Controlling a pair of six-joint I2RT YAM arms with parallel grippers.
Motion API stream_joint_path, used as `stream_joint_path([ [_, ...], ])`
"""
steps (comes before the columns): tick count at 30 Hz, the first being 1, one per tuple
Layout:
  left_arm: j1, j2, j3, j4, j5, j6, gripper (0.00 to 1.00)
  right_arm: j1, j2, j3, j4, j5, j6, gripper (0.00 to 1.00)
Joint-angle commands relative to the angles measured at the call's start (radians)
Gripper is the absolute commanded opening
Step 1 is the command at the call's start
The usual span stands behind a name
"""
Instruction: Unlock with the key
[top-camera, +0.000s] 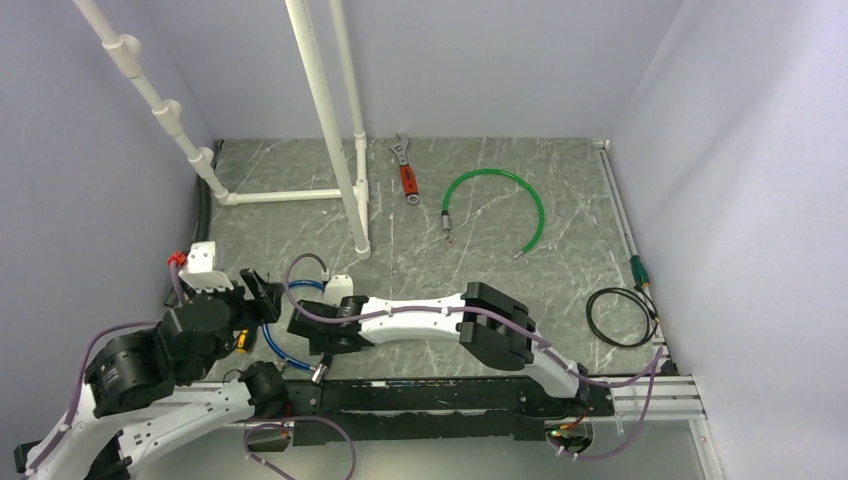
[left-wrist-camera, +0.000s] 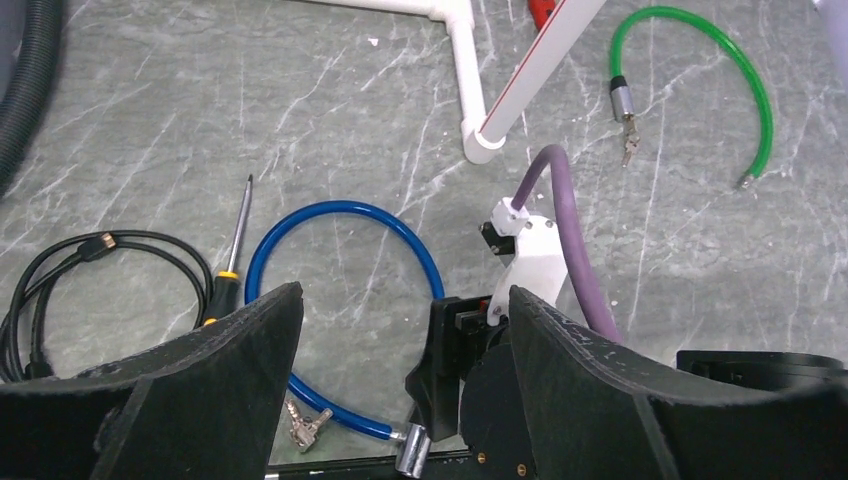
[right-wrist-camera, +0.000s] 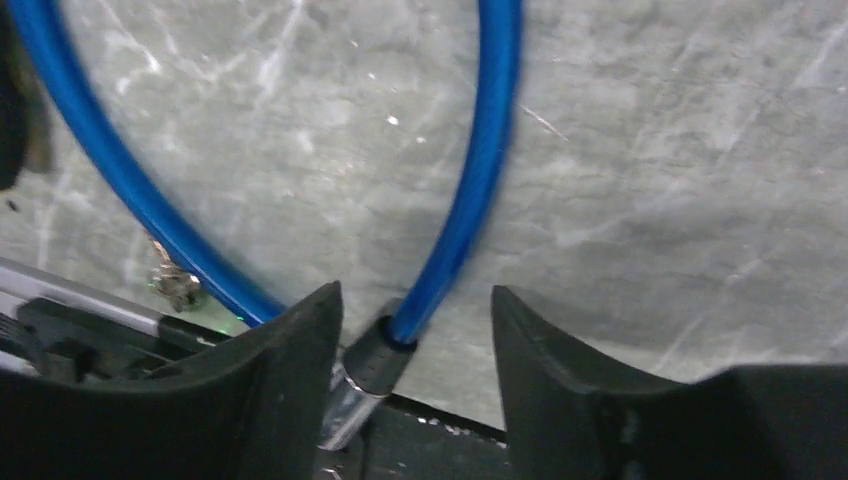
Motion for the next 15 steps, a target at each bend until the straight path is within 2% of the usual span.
stream_joint_path([
  [1, 0.025, 0.038, -0.007, 0.021, -0.004, 0.011, 0.79, -0.003, 0.061, 0.079, -0.058, -0.016, -0.017, 0.47],
  [4, 0.057, 0.071, -0.003, 0.021, 0.017, 0.014, 0.79, -0.004, 0.096, 0.099, -0.086, 0.005, -0.043, 0.17],
  [6, 0.079, 0.086, -0.010, 0.047, 0.040, 0.041, 0.79, -0.009, 0.093, 0.084, -0.106, 0.029, -0.049, 0.03],
  [7, 0.088, 0.093, -0.016, 0.062, 0.053, 0.062, 0.79, -0.014, 0.082, 0.056, -0.108, 0.042, -0.049, 0.00],
  [15, 0.108, 0.185, -0.008, 0.094, 0.142, 0.109, 0.79, -0.091, -0.179, -0.280, -0.030, 0.174, -0.025, 0.00],
])
